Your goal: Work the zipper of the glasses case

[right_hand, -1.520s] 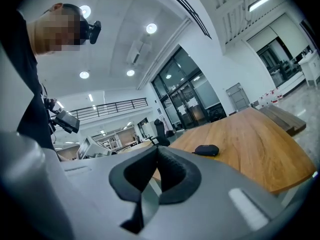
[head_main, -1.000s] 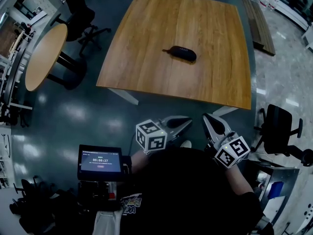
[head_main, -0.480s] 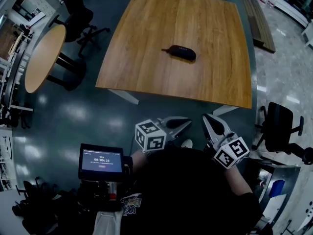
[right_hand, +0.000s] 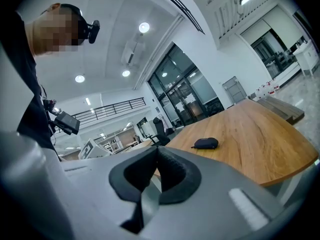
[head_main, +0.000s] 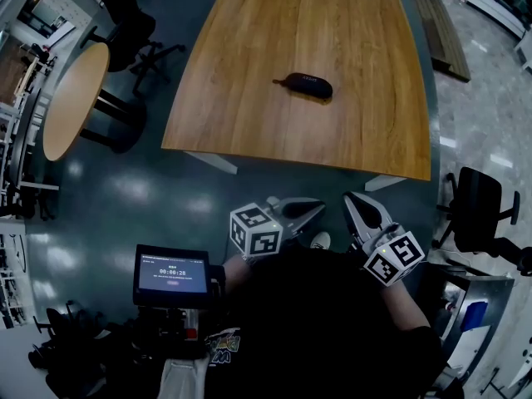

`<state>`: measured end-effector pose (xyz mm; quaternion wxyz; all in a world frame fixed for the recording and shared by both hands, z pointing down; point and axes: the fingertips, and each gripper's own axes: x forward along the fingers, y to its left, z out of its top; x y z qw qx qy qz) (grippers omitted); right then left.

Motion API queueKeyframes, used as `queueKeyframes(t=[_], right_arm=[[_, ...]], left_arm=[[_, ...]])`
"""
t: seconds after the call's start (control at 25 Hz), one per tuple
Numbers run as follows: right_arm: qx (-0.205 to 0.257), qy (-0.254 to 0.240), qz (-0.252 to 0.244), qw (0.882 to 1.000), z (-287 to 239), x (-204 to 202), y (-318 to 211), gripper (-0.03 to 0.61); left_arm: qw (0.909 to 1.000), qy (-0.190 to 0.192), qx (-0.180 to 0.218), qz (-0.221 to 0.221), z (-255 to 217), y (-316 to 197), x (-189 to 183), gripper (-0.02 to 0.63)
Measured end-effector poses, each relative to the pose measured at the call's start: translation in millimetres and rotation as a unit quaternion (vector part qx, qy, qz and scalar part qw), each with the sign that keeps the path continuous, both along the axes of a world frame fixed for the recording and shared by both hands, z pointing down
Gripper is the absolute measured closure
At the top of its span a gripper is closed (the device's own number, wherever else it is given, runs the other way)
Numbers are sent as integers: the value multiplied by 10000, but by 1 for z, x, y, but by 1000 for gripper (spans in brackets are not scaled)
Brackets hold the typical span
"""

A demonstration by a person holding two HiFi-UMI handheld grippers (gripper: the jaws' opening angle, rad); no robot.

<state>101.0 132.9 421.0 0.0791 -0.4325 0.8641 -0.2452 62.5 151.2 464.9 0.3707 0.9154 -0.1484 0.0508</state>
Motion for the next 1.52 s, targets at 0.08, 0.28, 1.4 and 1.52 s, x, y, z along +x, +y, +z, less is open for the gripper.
queueKeyframes(t=[0.08,0.28,1.4,1.52], right_arm=[[0,-3,9,10000,0,0,0,572],[-46,-36,13,10000,2,0,1,572],[5,-35,-48,10000,2,-4,5,572],[29,-17,-91,10000,1,-7,7,572]], left_arm=[[10000,4,-19,6,0,0,0,612],[10000,-14,-77,-3,2,0,-1,612],[9999,15,-128,-30,5,5,-4,612],[9999,19,-115,-62,5,6,-6,612]])
